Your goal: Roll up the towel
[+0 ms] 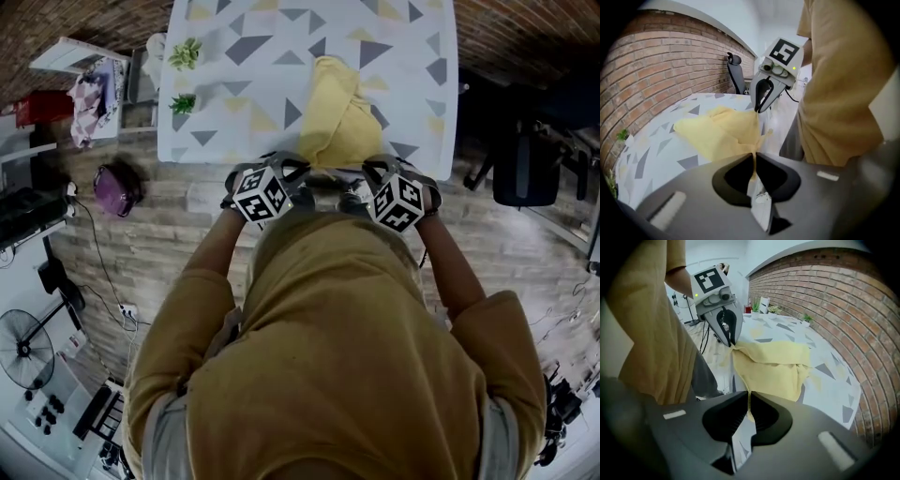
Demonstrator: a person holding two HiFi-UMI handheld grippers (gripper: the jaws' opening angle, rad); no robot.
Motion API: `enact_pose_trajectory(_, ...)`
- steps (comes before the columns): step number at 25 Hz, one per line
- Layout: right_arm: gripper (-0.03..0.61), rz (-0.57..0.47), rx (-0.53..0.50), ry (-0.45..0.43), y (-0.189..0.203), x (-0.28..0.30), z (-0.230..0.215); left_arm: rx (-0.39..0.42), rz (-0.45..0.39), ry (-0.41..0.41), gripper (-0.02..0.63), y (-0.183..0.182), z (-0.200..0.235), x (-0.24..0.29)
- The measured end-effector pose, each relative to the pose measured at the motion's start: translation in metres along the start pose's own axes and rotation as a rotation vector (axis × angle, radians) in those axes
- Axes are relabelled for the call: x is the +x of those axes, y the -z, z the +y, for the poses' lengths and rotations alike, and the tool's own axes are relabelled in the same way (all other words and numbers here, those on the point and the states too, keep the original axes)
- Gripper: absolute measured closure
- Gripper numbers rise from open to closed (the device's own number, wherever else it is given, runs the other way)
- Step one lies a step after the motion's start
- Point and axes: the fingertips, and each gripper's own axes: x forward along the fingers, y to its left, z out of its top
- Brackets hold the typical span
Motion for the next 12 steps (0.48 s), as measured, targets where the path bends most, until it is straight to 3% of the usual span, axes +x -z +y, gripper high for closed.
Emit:
enact_pose_trajectory(5, 0.554, -0.014, 0.081, -0.093, -0.002, -0.007, -0.002, -0.060, -0.029, 0.197, 0.531, -0.005, -0.009, -0.003)
enact_pose_trajectory(12, 0.554, -0.020, 0.167, -0.142, -0.002, -0.014, -0.021, -0.224, -0.109, 0.272, 0.535, -0.006, 0.026, -0.007)
